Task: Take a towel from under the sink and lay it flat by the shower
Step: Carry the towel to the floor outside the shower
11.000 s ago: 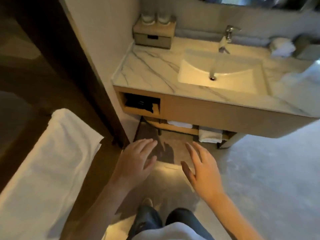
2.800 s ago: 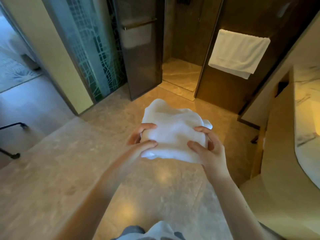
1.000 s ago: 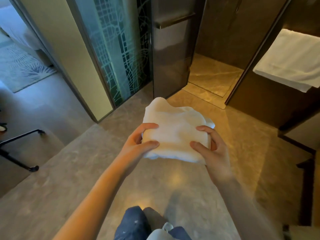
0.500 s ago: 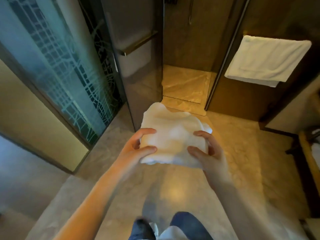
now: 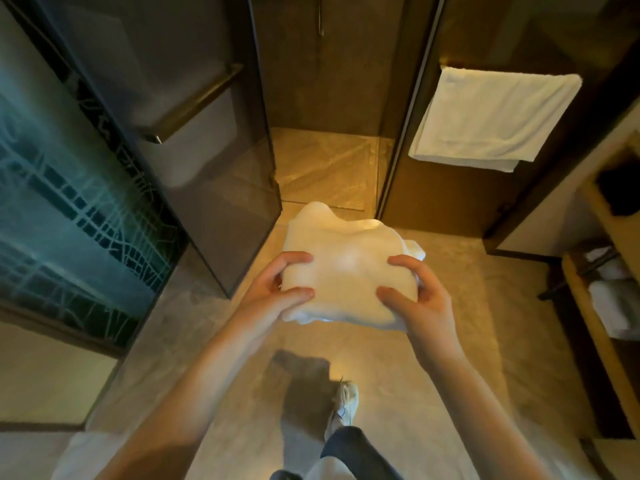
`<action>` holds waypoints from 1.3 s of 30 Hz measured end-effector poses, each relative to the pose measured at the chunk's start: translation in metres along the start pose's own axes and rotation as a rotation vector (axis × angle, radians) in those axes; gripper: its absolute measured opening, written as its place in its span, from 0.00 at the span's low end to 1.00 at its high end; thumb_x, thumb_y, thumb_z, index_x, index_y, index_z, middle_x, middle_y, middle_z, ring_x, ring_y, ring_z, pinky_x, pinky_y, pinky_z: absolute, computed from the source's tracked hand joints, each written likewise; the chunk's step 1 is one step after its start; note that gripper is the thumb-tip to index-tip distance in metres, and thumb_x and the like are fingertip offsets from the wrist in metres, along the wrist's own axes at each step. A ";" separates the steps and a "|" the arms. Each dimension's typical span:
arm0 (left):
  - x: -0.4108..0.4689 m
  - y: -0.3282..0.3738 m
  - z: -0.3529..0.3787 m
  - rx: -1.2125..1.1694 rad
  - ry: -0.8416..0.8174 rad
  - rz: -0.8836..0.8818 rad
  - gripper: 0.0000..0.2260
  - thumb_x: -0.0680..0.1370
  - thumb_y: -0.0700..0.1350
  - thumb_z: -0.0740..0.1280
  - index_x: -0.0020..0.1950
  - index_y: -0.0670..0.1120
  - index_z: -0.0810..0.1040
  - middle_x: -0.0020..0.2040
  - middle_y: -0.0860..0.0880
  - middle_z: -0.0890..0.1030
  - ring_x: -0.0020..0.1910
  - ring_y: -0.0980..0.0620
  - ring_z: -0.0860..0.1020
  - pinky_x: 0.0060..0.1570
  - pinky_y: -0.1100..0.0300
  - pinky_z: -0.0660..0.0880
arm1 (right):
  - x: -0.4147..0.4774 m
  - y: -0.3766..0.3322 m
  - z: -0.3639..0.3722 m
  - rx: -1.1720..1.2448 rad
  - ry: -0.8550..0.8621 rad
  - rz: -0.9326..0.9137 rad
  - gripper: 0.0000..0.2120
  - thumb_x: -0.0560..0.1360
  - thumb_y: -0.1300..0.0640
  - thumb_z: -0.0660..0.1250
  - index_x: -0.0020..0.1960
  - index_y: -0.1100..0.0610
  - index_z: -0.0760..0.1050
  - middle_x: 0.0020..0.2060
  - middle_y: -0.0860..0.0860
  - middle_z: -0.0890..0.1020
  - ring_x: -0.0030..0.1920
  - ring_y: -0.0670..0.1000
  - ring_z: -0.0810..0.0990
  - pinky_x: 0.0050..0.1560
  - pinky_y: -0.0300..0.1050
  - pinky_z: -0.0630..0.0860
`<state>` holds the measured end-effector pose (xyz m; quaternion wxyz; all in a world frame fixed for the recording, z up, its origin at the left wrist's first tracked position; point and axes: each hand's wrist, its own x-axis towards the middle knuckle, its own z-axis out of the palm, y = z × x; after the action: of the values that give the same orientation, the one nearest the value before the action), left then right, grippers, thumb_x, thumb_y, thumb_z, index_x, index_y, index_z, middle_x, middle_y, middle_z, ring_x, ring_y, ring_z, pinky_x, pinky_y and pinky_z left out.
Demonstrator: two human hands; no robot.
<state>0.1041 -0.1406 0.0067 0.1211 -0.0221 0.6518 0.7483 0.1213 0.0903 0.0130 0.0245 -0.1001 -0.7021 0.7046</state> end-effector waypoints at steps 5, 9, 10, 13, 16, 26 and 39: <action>0.076 0.029 0.015 -0.004 0.014 0.001 0.21 0.64 0.45 0.75 0.56 0.53 0.80 0.60 0.49 0.76 0.62 0.43 0.76 0.58 0.39 0.75 | 0.087 -0.017 -0.011 -0.030 -0.052 -0.023 0.19 0.70 0.61 0.74 0.55 0.42 0.79 0.49 0.32 0.79 0.53 0.45 0.79 0.48 0.58 0.83; 0.128 0.045 0.021 0.007 0.013 0.027 0.19 0.67 0.40 0.74 0.57 0.53 0.80 0.61 0.48 0.76 0.61 0.44 0.77 0.56 0.41 0.76 | 0.144 -0.028 -0.014 -0.042 -0.067 -0.057 0.19 0.70 0.61 0.74 0.56 0.43 0.78 0.50 0.32 0.78 0.54 0.44 0.78 0.48 0.57 0.83; 0.140 0.048 0.021 0.005 0.007 0.031 0.20 0.67 0.41 0.75 0.57 0.53 0.80 0.61 0.48 0.76 0.60 0.44 0.77 0.55 0.42 0.76 | 0.157 -0.029 -0.014 -0.041 -0.070 -0.063 0.19 0.70 0.61 0.74 0.56 0.43 0.78 0.50 0.32 0.78 0.54 0.42 0.78 0.49 0.57 0.83; 0.176 0.055 0.016 -0.003 -0.001 0.043 0.21 0.64 0.45 0.76 0.56 0.53 0.80 0.61 0.47 0.76 0.58 0.46 0.78 0.52 0.45 0.77 | 0.195 -0.033 -0.009 -0.053 -0.080 -0.085 0.20 0.70 0.61 0.74 0.56 0.42 0.79 0.50 0.31 0.78 0.52 0.36 0.77 0.49 0.57 0.83; 0.212 0.057 0.008 0.000 -0.003 0.036 0.21 0.64 0.46 0.76 0.56 0.54 0.80 0.62 0.46 0.75 0.59 0.46 0.78 0.51 0.48 0.79 | 0.230 -0.033 0.000 -0.076 -0.070 -0.082 0.20 0.70 0.61 0.74 0.54 0.41 0.79 0.49 0.30 0.78 0.51 0.35 0.77 0.50 0.56 0.83; 0.366 0.059 -0.037 -0.001 -0.109 -0.094 0.22 0.63 0.43 0.76 0.56 0.53 0.79 0.59 0.48 0.78 0.60 0.44 0.77 0.58 0.43 0.75 | 0.356 -0.007 0.044 -0.094 0.049 0.006 0.19 0.69 0.61 0.74 0.54 0.41 0.79 0.49 0.32 0.78 0.52 0.38 0.76 0.51 0.53 0.80; 0.608 -0.149 -0.080 0.104 -0.182 -0.239 0.29 0.68 0.44 0.74 0.66 0.60 0.73 0.60 0.51 0.75 0.57 0.53 0.78 0.51 0.51 0.81 | 0.565 0.200 0.057 -0.163 0.064 0.138 0.19 0.70 0.60 0.75 0.55 0.40 0.79 0.56 0.37 0.79 0.60 0.45 0.76 0.56 0.56 0.79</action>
<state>-0.4638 -0.1081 -0.2654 0.2689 -0.0253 0.6687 0.6928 -0.4204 0.1304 -0.2465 -0.0100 -0.1725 -0.7475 0.6414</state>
